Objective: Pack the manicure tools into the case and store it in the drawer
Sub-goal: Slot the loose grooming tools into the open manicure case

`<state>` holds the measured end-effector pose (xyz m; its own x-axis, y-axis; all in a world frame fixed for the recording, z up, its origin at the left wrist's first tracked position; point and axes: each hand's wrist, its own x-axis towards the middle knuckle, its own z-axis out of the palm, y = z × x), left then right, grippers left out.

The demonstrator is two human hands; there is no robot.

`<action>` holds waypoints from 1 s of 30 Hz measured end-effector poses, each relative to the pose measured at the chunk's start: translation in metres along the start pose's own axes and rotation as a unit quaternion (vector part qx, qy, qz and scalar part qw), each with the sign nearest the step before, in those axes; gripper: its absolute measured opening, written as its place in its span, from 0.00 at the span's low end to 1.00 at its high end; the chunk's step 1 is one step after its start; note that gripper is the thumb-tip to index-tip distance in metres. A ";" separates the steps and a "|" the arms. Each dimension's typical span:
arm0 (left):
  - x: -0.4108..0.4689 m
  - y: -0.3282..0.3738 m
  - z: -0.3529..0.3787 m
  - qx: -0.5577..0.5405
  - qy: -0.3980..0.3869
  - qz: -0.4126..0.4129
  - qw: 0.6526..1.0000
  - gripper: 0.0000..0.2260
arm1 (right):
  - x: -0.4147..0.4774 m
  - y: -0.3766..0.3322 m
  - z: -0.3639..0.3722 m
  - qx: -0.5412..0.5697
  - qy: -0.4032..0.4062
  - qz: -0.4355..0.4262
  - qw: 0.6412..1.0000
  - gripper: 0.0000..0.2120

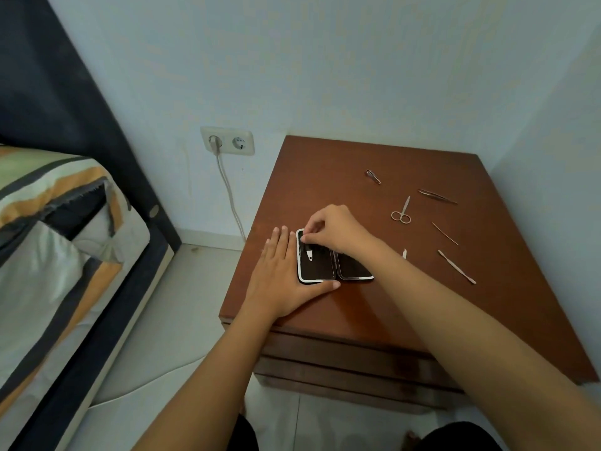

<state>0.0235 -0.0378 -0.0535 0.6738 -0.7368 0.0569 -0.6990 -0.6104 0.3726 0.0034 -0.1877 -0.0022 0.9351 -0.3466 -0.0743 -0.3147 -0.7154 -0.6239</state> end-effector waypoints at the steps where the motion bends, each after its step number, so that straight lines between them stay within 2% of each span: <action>1: 0.000 0.000 0.000 -0.002 0.002 0.001 1.000 0.54 | -0.001 0.000 -0.004 -0.010 -0.012 -0.009 1.000 0.04; 3: 0.001 -0.001 0.001 -0.005 0.006 0.001 1.000 0.55 | 0.001 0.004 -0.016 -0.004 0.011 -0.024 1.000 0.05; 5: 0.002 -0.002 0.002 -0.005 0.010 -0.002 1.000 0.57 | 0.012 0.013 -0.032 0.023 0.101 -0.013 0.995 0.07; 7: 0.002 -0.003 0.003 -0.005 0.013 -0.001 1.000 0.57 | 0.029 0.032 -0.046 0.046 0.191 0.027 0.980 0.09; 9: 0.002 -0.004 0.003 -0.008 0.018 0.003 1.000 0.55 | 0.047 0.055 -0.052 0.035 0.228 0.076 0.970 0.14; 12: 0.002 -0.004 0.004 -0.012 0.019 0.003 1.000 0.55 | 0.068 0.081 -0.054 -0.002 0.223 0.120 0.968 0.19; 16: 0.003 -0.006 0.006 -0.014 0.022 0.002 1.000 0.55 | 0.084 0.099 -0.051 -0.013 0.194 0.135 0.971 0.21; 18: 0.003 -0.007 0.006 -0.015 0.021 0.003 1.000 0.55 | 0.085 0.101 -0.049 -0.005 0.202 0.132 0.970 0.19; 22: 0.003 -0.006 0.005 -0.018 0.019 0.003 1.000 0.55 | 0.077 0.097 -0.042 -0.019 0.267 0.088 0.959 0.10; 24: 0.004 -0.006 0.005 -0.017 0.015 0.002 1.000 0.55 | 0.070 0.092 -0.041 -0.025 0.269 0.077 0.960 0.06; 26: 0.003 -0.005 0.004 -0.018 0.011 -0.001 1.000 0.55 | 0.062 0.084 -0.040 0.010 0.265 0.066 0.962 0.05; 30: 0.002 -0.003 0.001 -0.023 0.005 -0.003 1.000 0.56 | 0.035 0.054 -0.032 0.182 0.250 0.028 0.951 0.08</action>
<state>0.0265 -0.0379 -0.0552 0.6797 -0.7307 0.0631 -0.6838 -0.6003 0.4148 0.0136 -0.2575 -0.0136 0.6957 -0.6880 0.2063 -0.1994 -0.4609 -0.8647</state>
